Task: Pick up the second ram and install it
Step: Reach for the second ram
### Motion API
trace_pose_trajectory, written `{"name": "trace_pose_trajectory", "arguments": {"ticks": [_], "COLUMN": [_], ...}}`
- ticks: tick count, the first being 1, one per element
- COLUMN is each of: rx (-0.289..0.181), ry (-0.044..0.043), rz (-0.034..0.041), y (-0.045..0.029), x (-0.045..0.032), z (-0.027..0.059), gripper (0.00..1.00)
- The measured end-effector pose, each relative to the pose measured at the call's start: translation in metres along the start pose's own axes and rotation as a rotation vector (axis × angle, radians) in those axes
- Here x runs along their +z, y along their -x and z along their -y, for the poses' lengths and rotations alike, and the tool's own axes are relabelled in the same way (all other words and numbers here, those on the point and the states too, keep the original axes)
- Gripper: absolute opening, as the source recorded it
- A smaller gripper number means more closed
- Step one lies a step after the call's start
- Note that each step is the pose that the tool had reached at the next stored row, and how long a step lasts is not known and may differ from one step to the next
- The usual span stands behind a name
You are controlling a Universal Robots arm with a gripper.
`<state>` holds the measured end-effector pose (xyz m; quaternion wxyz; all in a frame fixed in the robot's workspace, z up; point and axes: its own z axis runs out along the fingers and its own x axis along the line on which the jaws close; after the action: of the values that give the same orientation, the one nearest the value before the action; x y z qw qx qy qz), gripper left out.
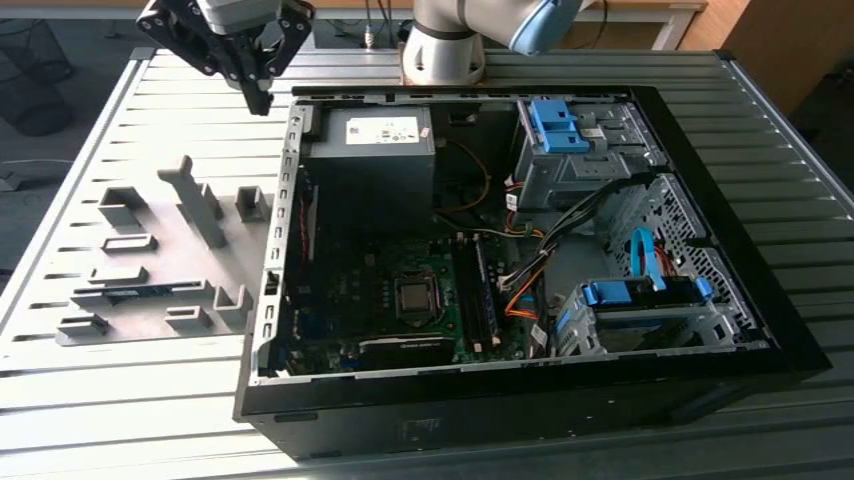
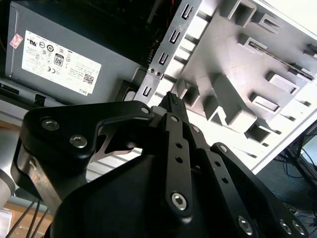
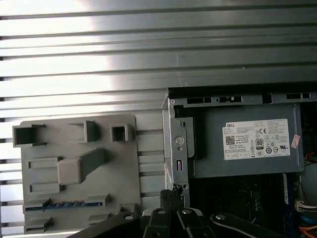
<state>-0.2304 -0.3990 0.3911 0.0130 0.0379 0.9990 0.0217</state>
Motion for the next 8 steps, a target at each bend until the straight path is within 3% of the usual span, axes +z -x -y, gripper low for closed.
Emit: {"name": "trace_pose_trajectory", "arguments": {"ticks": [8], "rx": [0.000], "ry": [0.0001], "rz": [0.0001], "y": [-0.0204], "x": [-0.0004], "z": [0.0022], "gripper": [0.11]}}
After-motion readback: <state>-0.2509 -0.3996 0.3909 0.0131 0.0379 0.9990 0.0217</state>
